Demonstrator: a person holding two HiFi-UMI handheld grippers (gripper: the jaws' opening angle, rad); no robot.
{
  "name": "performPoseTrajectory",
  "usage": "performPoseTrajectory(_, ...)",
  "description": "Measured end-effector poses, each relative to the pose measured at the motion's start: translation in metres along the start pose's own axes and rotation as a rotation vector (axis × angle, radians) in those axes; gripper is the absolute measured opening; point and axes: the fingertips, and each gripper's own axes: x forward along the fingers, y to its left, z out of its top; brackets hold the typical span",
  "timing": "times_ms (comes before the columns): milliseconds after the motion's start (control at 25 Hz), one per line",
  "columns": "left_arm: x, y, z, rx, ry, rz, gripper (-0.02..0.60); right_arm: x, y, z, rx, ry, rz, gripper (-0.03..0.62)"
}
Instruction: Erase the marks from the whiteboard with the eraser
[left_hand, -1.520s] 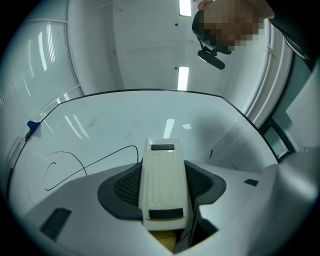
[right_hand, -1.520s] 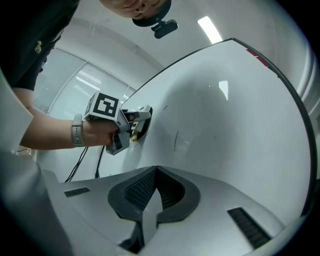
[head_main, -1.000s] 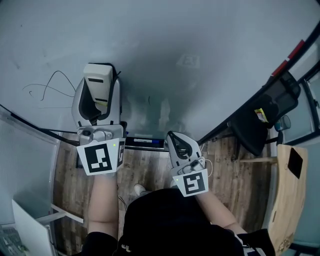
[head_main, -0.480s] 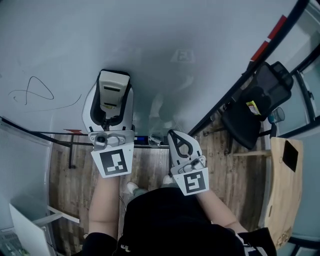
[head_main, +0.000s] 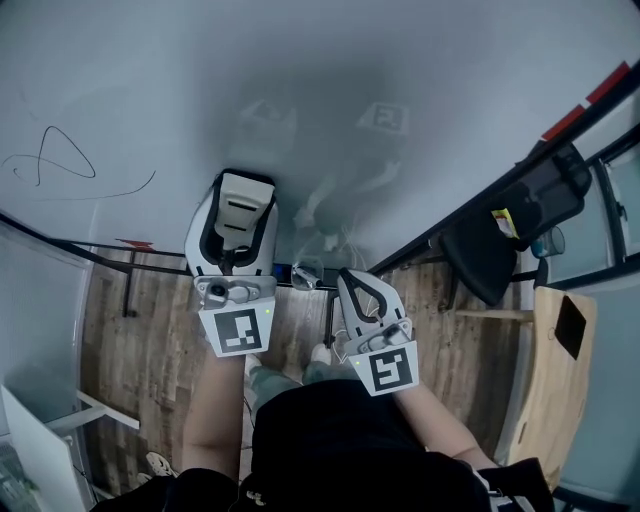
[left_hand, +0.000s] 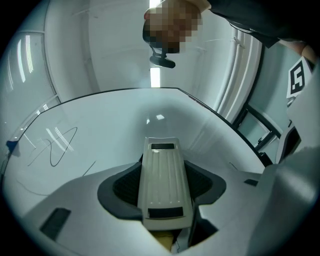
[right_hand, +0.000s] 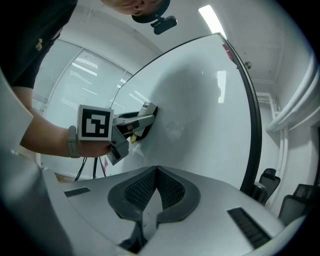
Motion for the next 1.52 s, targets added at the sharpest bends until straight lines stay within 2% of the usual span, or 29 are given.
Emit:
performPoseTrajectory(200, -0.019, -0.001, -0.035, -0.001, 0.094, -0.020, 0.262, 0.010, 0.012, -0.004, -0.013, 0.027, 0.034, 0.028)
performPoseTrajectory(360, -0.022, 0.000, -0.043, 0.050, 0.130, -0.060, 0.262, 0.020, 0.023, -0.002, -0.007, 0.018, 0.051, 0.028)
performPoseTrajectory(520, -0.019, 0.012, -0.032, 0.025, 0.112, -0.054, 0.262, 0.024, 0.031, 0.005, 0.004, 0.002, 0.043, 0.028)
performPoseTrajectory(760, -0.008, 0.059, -0.006, -0.040, 0.048, -0.017, 0.262, 0.036, 0.049, 0.021, -0.010, -0.006, 0.031, 0.028)
performPoseTrajectory(1040, -0.010, 0.100, 0.001, -0.022, -0.001, -0.058, 0.262, 0.055, 0.079, 0.046, -0.009, -0.034, 0.005, 0.026)
performPoseTrajectory(1200, -0.017, 0.120, -0.005, 0.031, -0.013, -0.112, 0.262, 0.069, 0.101, 0.055, -0.001, -0.039, -0.014, 0.028)
performPoseTrajectory(1520, -0.037, 0.162, -0.029, 0.069, 0.005, -0.148, 0.262, 0.099, 0.138, 0.066, -0.005, -0.045, -0.032, 0.028)
